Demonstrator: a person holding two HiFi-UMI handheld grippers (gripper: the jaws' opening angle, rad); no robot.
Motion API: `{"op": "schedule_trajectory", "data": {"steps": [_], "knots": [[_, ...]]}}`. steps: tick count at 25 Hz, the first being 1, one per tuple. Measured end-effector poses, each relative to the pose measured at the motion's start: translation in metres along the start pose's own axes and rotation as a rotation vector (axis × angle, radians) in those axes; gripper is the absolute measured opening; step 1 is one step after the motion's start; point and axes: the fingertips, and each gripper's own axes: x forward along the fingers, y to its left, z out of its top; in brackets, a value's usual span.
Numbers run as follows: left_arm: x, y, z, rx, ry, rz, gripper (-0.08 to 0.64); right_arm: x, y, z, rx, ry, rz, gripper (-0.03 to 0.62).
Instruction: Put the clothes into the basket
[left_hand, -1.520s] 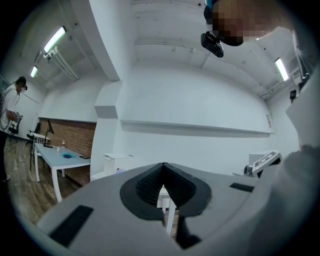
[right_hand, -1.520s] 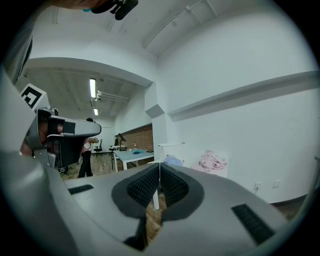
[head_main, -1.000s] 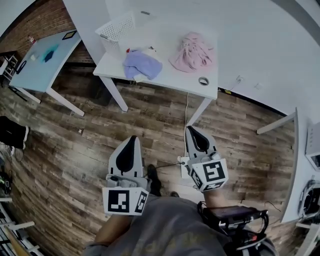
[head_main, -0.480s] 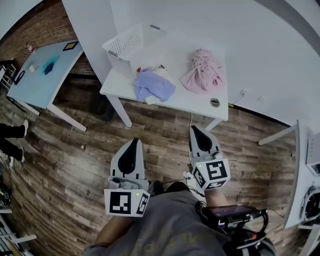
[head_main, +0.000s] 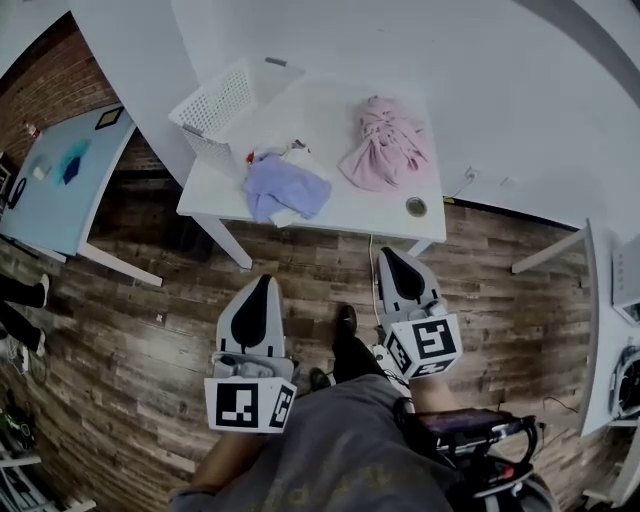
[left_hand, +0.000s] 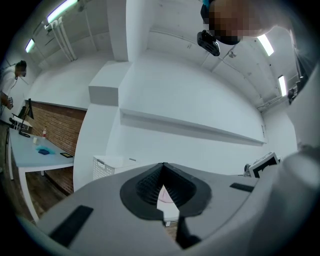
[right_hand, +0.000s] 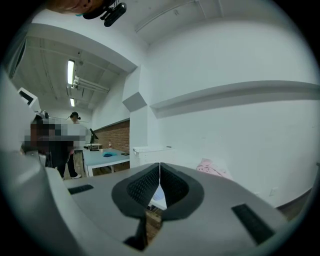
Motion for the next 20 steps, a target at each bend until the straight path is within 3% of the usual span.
{"op": "schedule_trajectory", "data": {"steps": [10, 20], "knots": [[0.082, 0.014, -0.017, 0.012, 0.043, 0.025, 0.008, 0.066, -0.051, -0.013, 0.031, 0.013, 0.008, 0.009], [0.174, 0.038, 0.009, 0.052, -0.012, 0.122, 0.008, 0.161, -0.102, 0.025, 0.010, -0.040, 0.096, 0.009]]}}
